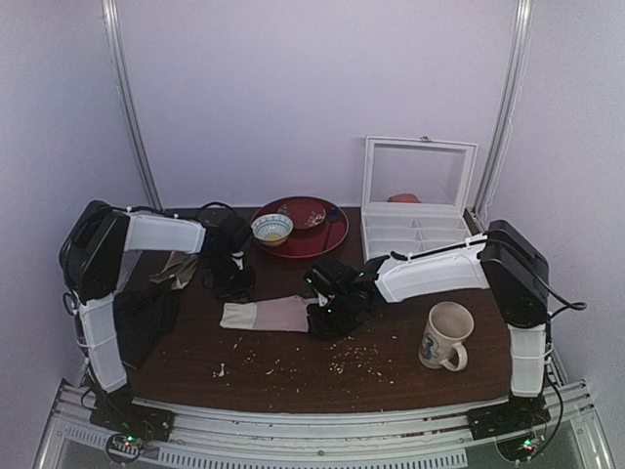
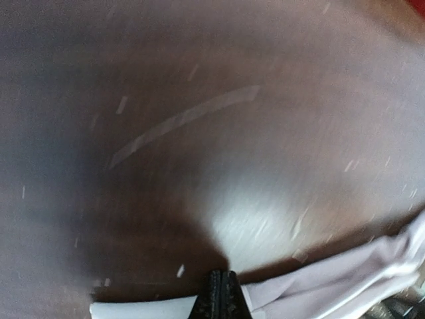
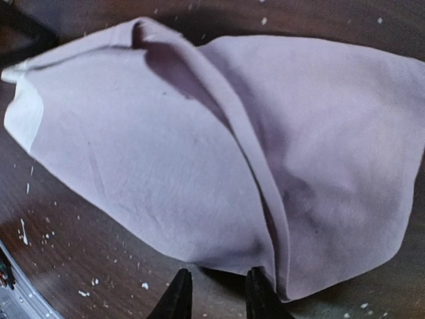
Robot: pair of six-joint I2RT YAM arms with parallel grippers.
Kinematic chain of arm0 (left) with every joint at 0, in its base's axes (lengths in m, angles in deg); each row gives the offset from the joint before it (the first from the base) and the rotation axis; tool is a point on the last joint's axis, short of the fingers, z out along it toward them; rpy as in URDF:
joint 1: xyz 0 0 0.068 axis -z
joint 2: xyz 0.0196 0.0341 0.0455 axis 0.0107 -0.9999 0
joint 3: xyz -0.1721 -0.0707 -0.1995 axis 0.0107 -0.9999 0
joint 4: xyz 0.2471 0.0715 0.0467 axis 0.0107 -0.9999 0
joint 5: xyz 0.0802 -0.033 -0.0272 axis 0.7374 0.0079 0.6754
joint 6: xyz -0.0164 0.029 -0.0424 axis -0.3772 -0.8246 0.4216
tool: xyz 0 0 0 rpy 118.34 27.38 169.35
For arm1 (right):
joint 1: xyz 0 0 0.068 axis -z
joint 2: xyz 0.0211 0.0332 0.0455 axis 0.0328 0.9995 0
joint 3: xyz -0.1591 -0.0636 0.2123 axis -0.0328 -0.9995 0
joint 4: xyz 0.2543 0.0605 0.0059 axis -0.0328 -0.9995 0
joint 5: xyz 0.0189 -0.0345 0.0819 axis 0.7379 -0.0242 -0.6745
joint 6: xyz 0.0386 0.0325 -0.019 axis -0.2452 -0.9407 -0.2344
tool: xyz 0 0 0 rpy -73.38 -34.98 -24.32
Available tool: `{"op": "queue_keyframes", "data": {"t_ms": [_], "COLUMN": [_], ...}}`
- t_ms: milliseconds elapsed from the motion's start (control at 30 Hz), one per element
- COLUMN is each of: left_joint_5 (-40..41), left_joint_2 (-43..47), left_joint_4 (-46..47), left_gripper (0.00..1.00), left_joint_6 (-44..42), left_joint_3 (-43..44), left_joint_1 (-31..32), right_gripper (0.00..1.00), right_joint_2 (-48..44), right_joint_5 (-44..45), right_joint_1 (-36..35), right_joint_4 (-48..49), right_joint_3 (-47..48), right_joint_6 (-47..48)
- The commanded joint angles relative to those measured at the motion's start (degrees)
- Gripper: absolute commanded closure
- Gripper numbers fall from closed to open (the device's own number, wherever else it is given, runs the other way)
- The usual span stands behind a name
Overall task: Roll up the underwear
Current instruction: Rotate the underwear at the center of the board.
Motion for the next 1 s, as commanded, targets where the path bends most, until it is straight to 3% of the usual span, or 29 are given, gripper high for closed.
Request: {"op": "queue_keyframes", "data": {"t_ms": [0, 367, 700, 833, 967], "left_joint_5": [-1.3, -4.9, -6.3, -4.4, -0.6], "left_joint_2": [3.7, 13.9, 15.7, 17.0, 19.0], "left_joint_4": [-2.2, -2.9, -3.0, -5.0, -9.0], "left_gripper": [1.00, 1.00, 1.00, 1.00, 1.00], "left_joint_6": [1.5, 6.2, 10.8, 11.4, 10.3], "left_joint_3": [-6.8, -14.2, -14.4, -13.9, -11.4], "left_joint_1": [0.2, 4.9, 11.5, 11.7, 11.2], "right_gripper": [0.74, 0.73, 0.73, 0.71, 0.69], "right_joint_2": [3.0, 13.8, 23.5, 23.2, 17.2], "right_joint_5": [3.2, 2.2, -1.2, -1.9, -2.2], "right_joint_1": [2.3, 6.6, 8.8, 8.8, 8.8], "right_joint_4": [-3.1, -7.2, -10.5, -10.9, -7.9], "right_joint_3": [3.6, 20.6, 35.2, 36.1, 30.5], "right_joint_6": [2.2, 7.5, 10.7, 12.3, 13.0]}}
